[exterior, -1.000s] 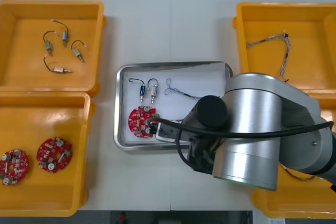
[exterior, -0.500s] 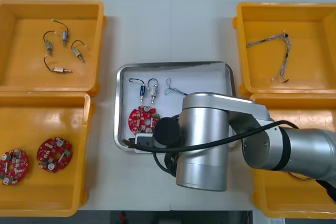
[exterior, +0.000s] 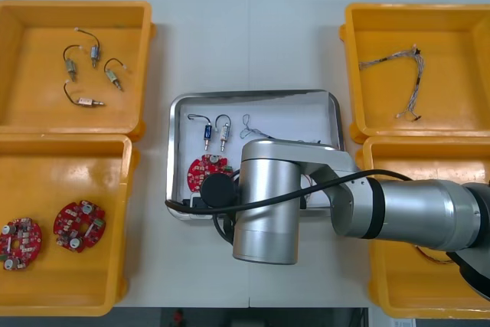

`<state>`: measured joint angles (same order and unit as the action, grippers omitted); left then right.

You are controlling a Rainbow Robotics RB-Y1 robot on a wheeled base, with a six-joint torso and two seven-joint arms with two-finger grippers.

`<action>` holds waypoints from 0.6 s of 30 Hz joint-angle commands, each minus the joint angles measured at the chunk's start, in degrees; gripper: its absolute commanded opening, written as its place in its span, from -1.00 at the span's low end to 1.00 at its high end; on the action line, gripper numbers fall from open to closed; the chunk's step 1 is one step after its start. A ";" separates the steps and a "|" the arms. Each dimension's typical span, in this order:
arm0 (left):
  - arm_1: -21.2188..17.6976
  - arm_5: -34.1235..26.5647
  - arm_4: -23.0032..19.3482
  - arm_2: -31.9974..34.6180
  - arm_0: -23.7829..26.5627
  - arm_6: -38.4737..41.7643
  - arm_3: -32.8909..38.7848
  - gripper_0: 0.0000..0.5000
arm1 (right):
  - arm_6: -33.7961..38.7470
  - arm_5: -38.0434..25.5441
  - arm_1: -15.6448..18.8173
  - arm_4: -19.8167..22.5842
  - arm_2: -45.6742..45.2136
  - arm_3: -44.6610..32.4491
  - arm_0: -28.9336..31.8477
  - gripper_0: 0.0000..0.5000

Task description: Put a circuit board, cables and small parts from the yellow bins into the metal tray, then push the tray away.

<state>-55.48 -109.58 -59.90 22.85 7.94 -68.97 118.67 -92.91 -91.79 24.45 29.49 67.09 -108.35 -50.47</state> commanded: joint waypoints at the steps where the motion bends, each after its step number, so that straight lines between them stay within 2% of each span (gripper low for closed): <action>1: -1.74 0.25 -0.40 0.62 0.93 -5.12 1.57 1.00 | -1.66 0.64 -2.13 -2.78 3.40 0.16 -2.44 1.00; 15: -1.74 0.78 0.31 -1.31 2.69 -5.74 1.57 1.00 | -1.84 0.47 -0.55 -2.69 4.63 0.07 -2.61 0.99; 16: -1.74 0.86 0.31 -1.31 2.69 -5.83 1.57 1.00 | -1.75 0.47 -0.46 -2.69 4.54 0.07 -2.53 0.95; 17: -1.74 0.95 0.31 -1.40 2.69 -5.92 1.57 1.00 | -1.58 0.47 -0.37 -2.69 4.54 0.07 -2.53 0.73; 18: -1.74 0.95 0.31 -1.40 2.69 -5.92 1.57 1.00 | -1.58 0.47 -0.19 -2.69 4.54 0.07 -2.53 0.32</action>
<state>-55.48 -109.33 -59.83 22.12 8.93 -69.13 118.68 -93.04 -91.78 23.75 26.96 70.69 -107.47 -51.21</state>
